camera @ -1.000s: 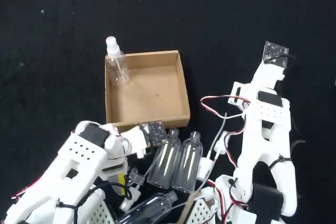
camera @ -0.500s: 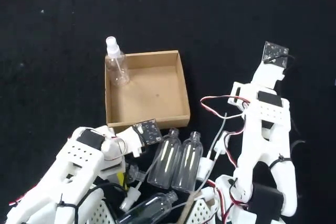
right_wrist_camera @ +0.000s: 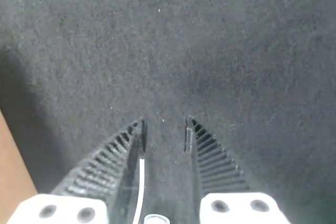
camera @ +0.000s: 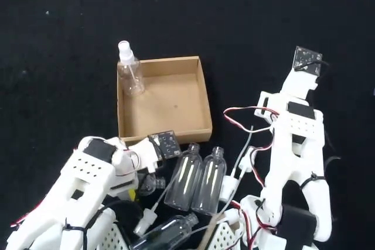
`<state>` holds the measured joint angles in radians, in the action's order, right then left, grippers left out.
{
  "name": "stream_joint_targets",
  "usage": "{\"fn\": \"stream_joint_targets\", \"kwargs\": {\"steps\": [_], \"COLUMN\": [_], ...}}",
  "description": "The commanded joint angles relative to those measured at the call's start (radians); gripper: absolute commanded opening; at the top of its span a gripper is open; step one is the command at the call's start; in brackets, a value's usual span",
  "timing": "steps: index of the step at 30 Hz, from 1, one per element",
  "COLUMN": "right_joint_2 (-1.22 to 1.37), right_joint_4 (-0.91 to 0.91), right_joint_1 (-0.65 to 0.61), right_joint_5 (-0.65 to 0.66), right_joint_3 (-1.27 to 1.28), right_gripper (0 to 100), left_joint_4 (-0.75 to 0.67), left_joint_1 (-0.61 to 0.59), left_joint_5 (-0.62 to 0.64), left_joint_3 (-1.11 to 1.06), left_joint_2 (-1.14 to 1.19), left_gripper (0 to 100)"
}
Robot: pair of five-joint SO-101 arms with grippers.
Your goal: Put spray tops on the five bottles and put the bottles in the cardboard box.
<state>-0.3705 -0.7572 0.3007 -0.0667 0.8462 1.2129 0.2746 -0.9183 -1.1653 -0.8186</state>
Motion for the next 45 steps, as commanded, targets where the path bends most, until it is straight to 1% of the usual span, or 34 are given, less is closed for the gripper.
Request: {"fn": "stream_joint_targets", "kwargs": {"steps": [1, 5, 10, 13, 23, 28, 29, 34, 37, 43, 45], "right_joint_2": [-0.05, -0.05, -0.05, -0.05, -0.05, -0.05, -0.05, -0.05, -0.05, -0.05, -0.05], "right_joint_4": [0.023, 0.025, 0.025, 0.025, 0.026, 0.026, 0.026, 0.026, 0.026, 0.026, 0.026], "right_joint_1": [-0.005, -0.003, -0.003, -0.003, -0.003, -0.003, -0.003, -0.003, -0.003, -0.003, -0.003], "right_joint_5": [-0.002, -0.002, -0.002, -0.002, -0.002, -0.002, -0.002, -0.002, -0.002, -0.002, -0.002], "right_joint_3": [-0.005, -0.005, -0.005, -0.005, -0.005, -0.005, -0.005, -0.005, -0.005, -0.005, -0.005], "right_gripper": [10.0, 10.1, 10.1, 10.2, 10.2, 10.2, 10.2, 10.2, 10.2, 10.2, 10.2], "left_joint_4": [0.071, 0.054, -0.075, -0.114, -0.115, -0.115, -0.114, -0.107, -0.026, 0.296, 0.365], "left_joint_1": [-0.024, -0.045, -0.042, -0.041, -0.039, -0.039, -0.039, -0.039, -0.039, -0.05, -0.051], "left_joint_5": [-0.066, -0.069, -0.066, -0.066, -0.071, -0.072, -0.071, -0.071, -0.072, -0.072, -0.072], "left_joint_3": [0.105, 0.082, -0.012, -0.041, -0.041, -0.041, -0.042, -0.041, 0.021, 0.323, 0.407], "left_joint_2": [-0.006, -0.005, -0.005, -0.005, -0.006, -0.006, -0.006, -0.006, -0.006, -0.006, 0.0], "left_gripper": [28, 28, 28, 28, 27, 14, 13, 14, 14, 14, 14]}}
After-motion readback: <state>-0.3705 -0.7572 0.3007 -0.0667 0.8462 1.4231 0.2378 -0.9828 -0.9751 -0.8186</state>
